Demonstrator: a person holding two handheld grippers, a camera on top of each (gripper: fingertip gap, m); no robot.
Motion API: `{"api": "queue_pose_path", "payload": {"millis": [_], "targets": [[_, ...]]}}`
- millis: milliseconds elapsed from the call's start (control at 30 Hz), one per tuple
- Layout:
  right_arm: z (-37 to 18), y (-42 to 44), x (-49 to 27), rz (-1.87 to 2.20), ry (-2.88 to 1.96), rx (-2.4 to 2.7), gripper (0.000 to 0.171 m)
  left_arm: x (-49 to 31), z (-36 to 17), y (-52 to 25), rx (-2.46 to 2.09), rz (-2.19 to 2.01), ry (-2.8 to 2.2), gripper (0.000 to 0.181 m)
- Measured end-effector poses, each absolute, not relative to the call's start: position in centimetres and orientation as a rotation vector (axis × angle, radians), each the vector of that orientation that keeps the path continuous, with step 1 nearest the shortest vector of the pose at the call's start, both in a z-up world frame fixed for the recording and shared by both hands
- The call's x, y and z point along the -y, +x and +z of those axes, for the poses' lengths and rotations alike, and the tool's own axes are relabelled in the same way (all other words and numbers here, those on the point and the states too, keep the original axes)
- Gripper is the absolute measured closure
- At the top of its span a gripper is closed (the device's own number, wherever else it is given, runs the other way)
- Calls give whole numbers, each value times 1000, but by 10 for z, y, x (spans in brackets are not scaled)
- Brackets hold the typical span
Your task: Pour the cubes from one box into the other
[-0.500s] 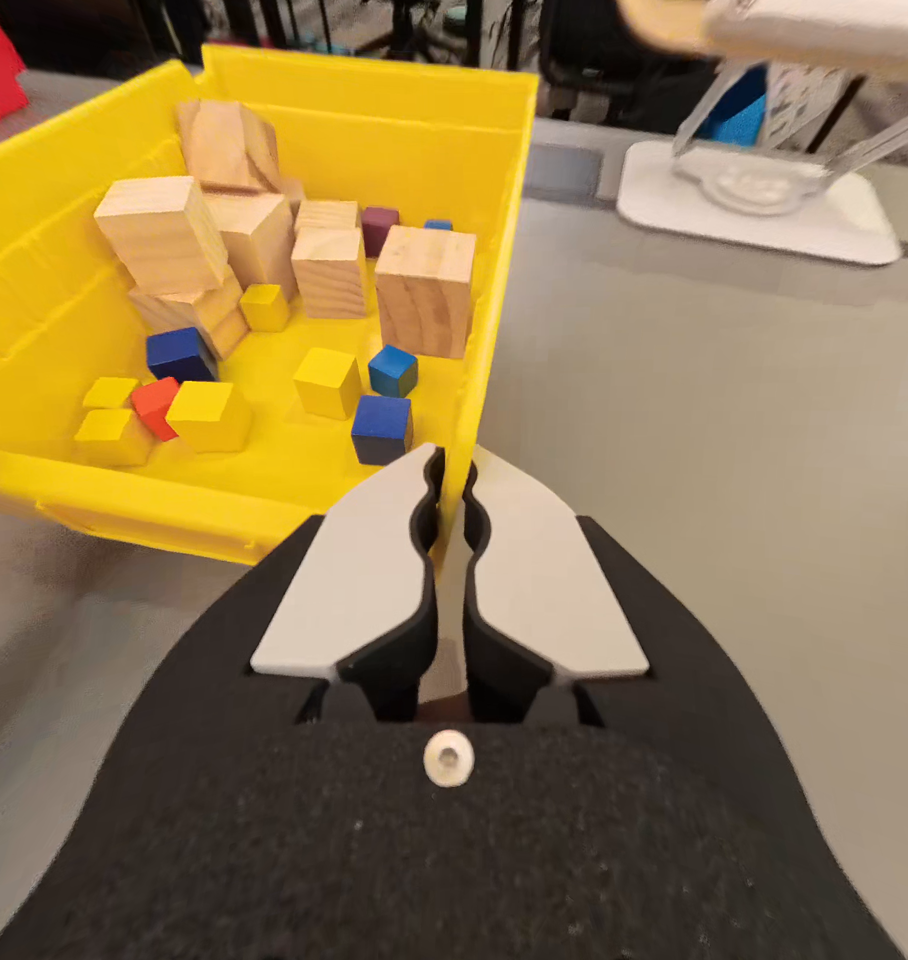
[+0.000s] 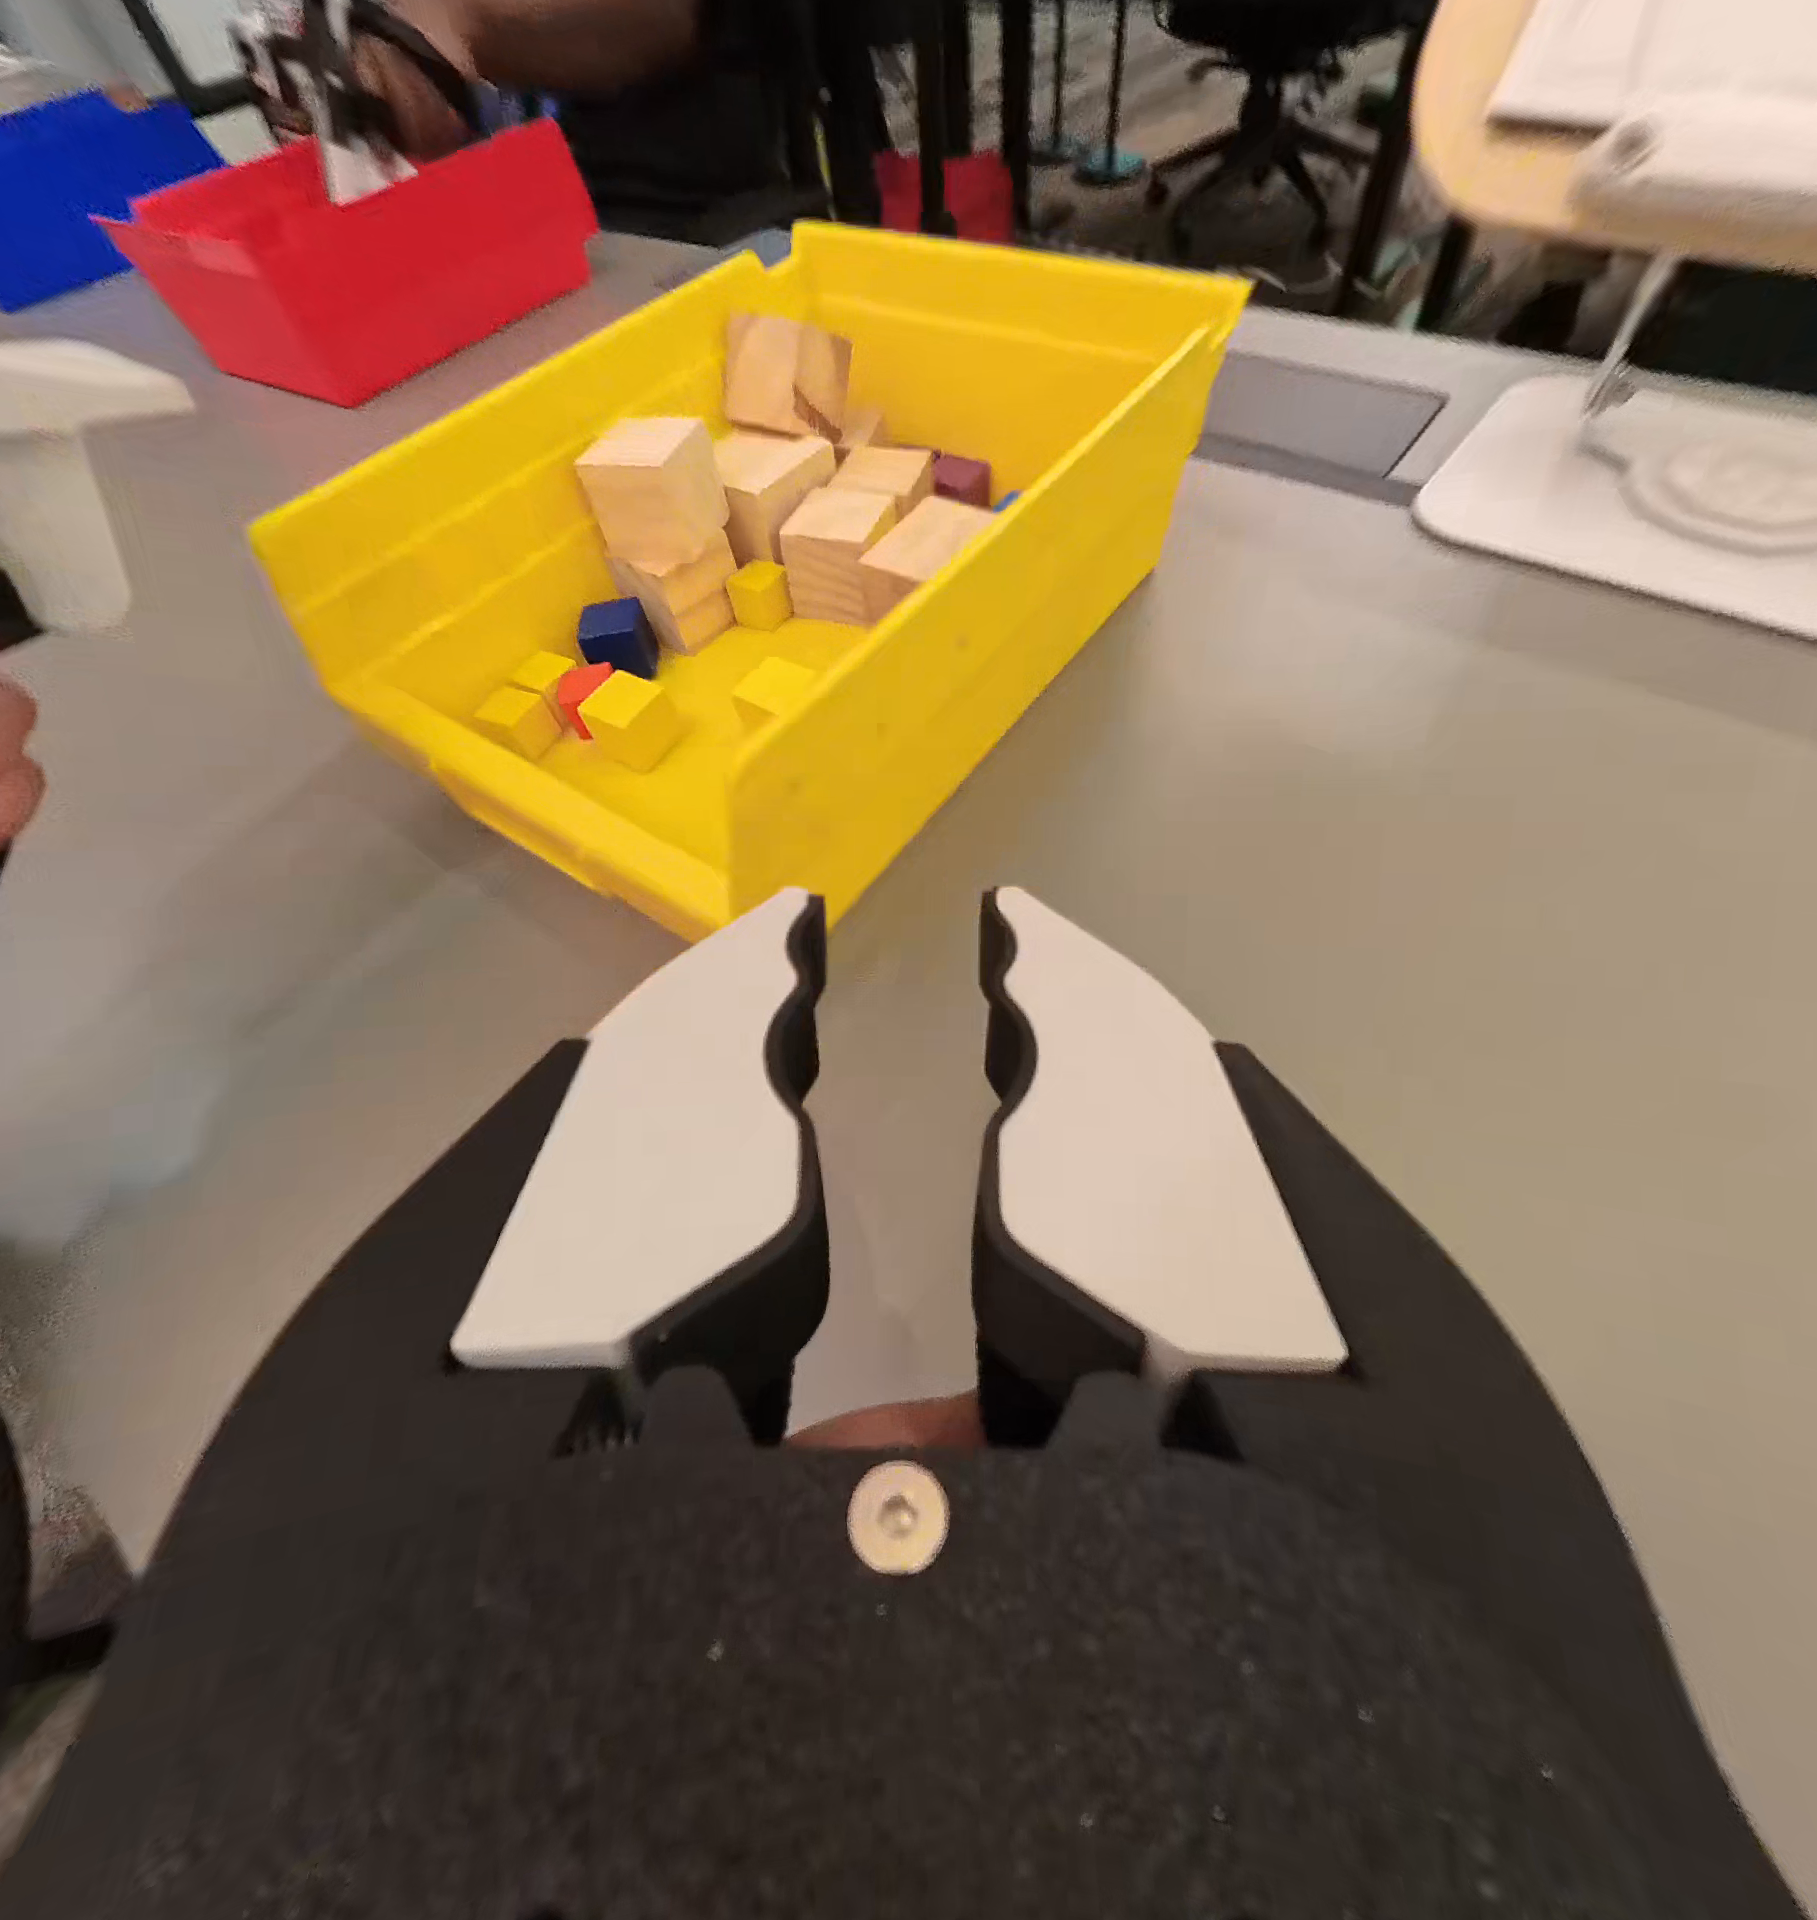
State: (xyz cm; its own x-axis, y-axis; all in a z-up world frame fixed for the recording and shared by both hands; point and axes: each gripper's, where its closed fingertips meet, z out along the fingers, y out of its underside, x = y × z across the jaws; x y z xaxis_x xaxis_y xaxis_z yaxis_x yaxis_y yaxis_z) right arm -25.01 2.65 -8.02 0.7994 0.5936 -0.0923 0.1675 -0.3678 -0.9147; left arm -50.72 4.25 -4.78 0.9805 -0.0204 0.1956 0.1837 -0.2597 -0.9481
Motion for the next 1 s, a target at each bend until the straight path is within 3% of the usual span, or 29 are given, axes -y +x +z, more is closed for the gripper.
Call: {"api": "queue_pose_path", "payload": {"millis": [167,300,433,667,1000], "targets": [[-71,-86,-16,293,-1895,536,144,-12,-38,-452,12,-379,-1808,150],[-78,75,1,72,-1890,299,143,16,-68,-402,-6,-441,-1875,149],[-94,172,15,67,-1880,80,144,20,-104,-379,52,-374,-1941,150],[-123,191,7,39,-1950,20,143,10,-121,-373,-15,-257,-1992,150],[-113,189,3,-10,-1888,31,146,13,-126,-370,-45,-278,-2002,150]]}}
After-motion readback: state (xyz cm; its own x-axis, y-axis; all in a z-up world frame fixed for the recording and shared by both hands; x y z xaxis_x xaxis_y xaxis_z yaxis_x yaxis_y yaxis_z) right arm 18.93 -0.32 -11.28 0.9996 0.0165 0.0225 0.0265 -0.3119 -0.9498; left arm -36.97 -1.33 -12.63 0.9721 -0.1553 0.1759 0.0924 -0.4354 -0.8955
